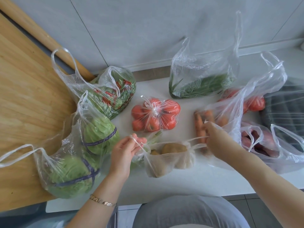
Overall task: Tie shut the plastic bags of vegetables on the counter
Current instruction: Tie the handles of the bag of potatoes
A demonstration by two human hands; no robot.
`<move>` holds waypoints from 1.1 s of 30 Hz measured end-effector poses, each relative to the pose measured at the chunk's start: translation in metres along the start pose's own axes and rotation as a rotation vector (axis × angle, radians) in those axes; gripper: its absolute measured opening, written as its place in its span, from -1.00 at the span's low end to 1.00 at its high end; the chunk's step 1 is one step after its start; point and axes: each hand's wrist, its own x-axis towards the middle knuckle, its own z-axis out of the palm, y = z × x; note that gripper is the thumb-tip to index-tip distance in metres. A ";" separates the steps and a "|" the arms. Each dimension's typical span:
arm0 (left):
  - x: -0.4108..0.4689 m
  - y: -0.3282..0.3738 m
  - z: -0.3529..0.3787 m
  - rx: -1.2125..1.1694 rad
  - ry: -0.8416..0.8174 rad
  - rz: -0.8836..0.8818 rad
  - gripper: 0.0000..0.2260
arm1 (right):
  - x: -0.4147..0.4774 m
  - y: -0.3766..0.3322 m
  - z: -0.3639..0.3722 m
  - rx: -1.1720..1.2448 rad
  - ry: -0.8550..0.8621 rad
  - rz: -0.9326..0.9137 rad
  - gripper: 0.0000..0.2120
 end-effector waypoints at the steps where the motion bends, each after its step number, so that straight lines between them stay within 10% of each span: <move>1: -0.002 -0.001 0.001 0.032 -0.017 0.001 -0.72 | -0.001 -0.002 -0.007 0.022 -0.042 0.047 -0.71; 14: -0.018 0.004 0.005 0.263 -0.354 -0.001 -0.91 | -0.010 -0.034 0.017 0.928 -0.044 -0.163 -0.77; 33: -0.021 -0.025 0.036 0.327 -0.219 -0.039 -0.85 | -0.002 -0.056 0.053 0.790 0.011 0.380 -0.81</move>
